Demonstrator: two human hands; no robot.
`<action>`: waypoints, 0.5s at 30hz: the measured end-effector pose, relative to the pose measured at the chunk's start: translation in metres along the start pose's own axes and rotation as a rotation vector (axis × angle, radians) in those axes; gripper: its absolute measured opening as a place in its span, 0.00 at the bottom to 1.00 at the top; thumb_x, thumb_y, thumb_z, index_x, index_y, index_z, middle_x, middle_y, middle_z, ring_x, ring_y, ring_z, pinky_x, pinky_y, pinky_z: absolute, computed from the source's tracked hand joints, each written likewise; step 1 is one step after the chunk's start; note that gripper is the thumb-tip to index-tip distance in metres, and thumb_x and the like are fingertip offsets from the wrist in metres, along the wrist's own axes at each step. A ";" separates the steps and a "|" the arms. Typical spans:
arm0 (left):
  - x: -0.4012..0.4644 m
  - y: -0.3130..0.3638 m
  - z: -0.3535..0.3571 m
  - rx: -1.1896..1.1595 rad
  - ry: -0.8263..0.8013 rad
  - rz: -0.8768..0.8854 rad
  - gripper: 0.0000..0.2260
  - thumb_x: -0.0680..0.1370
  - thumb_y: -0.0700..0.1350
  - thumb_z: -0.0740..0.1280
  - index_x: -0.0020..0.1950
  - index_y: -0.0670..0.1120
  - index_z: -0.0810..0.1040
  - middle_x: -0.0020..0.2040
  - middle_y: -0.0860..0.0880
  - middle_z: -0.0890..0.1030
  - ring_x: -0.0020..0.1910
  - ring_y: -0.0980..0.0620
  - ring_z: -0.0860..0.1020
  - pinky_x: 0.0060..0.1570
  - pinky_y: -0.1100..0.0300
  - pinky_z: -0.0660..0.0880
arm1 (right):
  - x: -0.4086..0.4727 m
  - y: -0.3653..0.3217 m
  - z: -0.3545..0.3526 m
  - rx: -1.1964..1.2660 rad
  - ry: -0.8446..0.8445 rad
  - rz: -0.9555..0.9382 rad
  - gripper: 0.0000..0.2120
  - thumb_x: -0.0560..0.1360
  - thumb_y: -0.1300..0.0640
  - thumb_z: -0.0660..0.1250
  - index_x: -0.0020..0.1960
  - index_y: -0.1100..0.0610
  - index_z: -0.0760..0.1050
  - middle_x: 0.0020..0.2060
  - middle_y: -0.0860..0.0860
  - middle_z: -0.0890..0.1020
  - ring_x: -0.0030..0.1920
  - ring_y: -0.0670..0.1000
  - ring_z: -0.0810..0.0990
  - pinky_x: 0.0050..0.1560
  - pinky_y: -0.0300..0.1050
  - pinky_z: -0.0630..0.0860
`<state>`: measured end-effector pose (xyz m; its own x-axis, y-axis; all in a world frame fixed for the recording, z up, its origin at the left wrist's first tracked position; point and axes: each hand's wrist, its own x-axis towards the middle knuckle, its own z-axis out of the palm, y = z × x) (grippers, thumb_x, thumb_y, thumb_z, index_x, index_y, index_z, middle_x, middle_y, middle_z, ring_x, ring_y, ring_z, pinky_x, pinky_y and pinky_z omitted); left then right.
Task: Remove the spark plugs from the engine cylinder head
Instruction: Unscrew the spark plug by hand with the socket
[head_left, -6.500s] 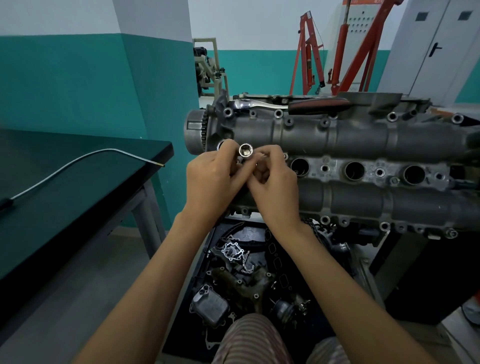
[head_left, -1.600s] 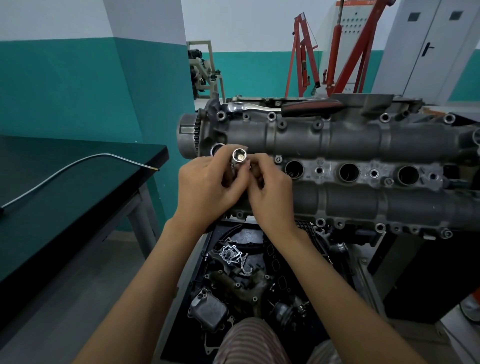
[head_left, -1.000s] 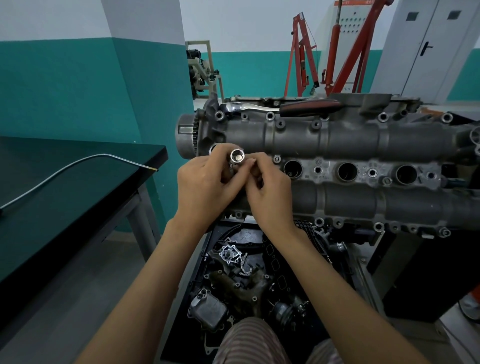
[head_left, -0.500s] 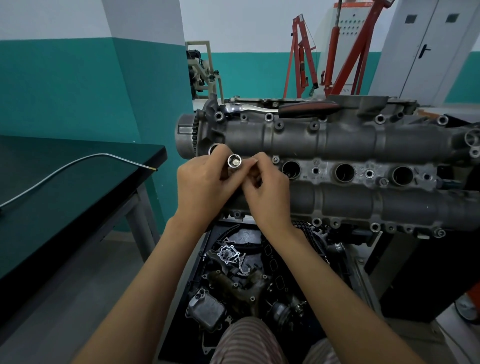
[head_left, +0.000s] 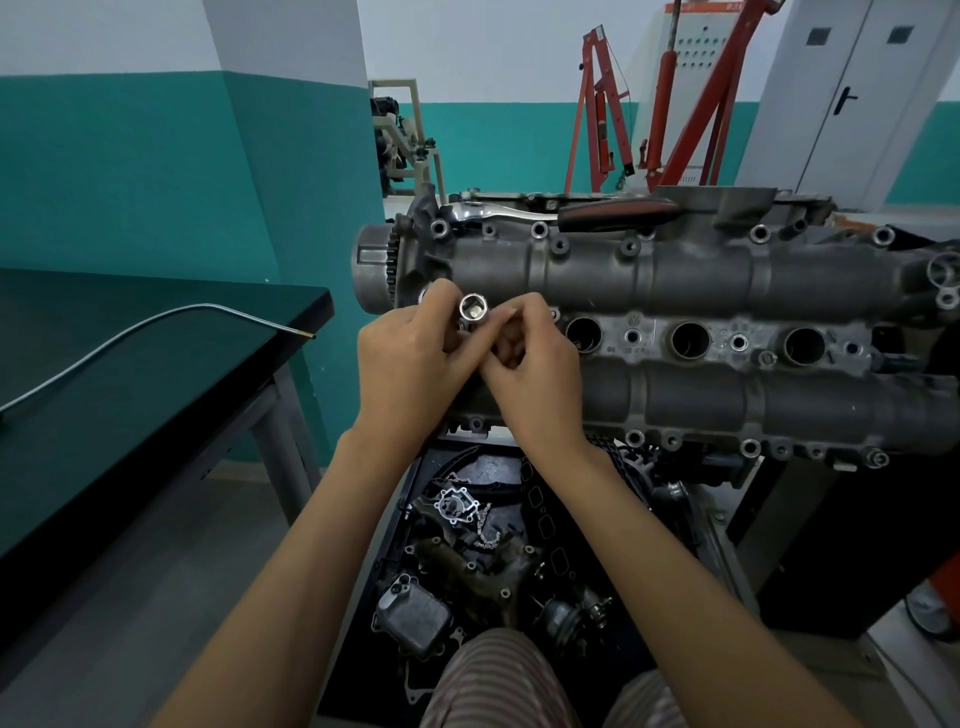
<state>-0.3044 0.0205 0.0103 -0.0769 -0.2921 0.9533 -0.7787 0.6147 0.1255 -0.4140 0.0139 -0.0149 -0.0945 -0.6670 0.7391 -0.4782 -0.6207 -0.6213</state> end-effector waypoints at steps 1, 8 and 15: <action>0.000 0.000 0.000 0.000 -0.006 0.005 0.18 0.74 0.51 0.67 0.33 0.38 0.72 0.22 0.46 0.70 0.21 0.49 0.69 0.22 0.59 0.65 | 0.000 0.000 0.000 0.003 0.006 -0.002 0.09 0.73 0.56 0.67 0.42 0.52 0.66 0.29 0.45 0.71 0.29 0.44 0.69 0.30 0.40 0.67; -0.001 0.001 -0.007 -0.047 -0.086 0.022 0.11 0.76 0.49 0.66 0.48 0.41 0.81 0.27 0.50 0.76 0.25 0.51 0.74 0.26 0.56 0.71 | -0.002 -0.001 -0.002 0.018 -0.029 -0.070 0.04 0.76 0.61 0.62 0.44 0.61 0.70 0.32 0.51 0.76 0.32 0.49 0.74 0.31 0.48 0.71; 0.001 0.001 -0.005 -0.017 -0.075 -0.005 0.12 0.76 0.48 0.67 0.41 0.39 0.80 0.23 0.47 0.73 0.22 0.49 0.72 0.23 0.55 0.70 | -0.001 0.003 -0.001 0.001 -0.018 -0.121 0.06 0.76 0.59 0.59 0.51 0.56 0.73 0.30 0.38 0.70 0.32 0.40 0.72 0.31 0.32 0.66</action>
<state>-0.3020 0.0242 0.0126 -0.1199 -0.3489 0.9295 -0.7685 0.6253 0.1356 -0.4163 0.0133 -0.0166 -0.0208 -0.5946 0.8038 -0.4847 -0.6972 -0.5282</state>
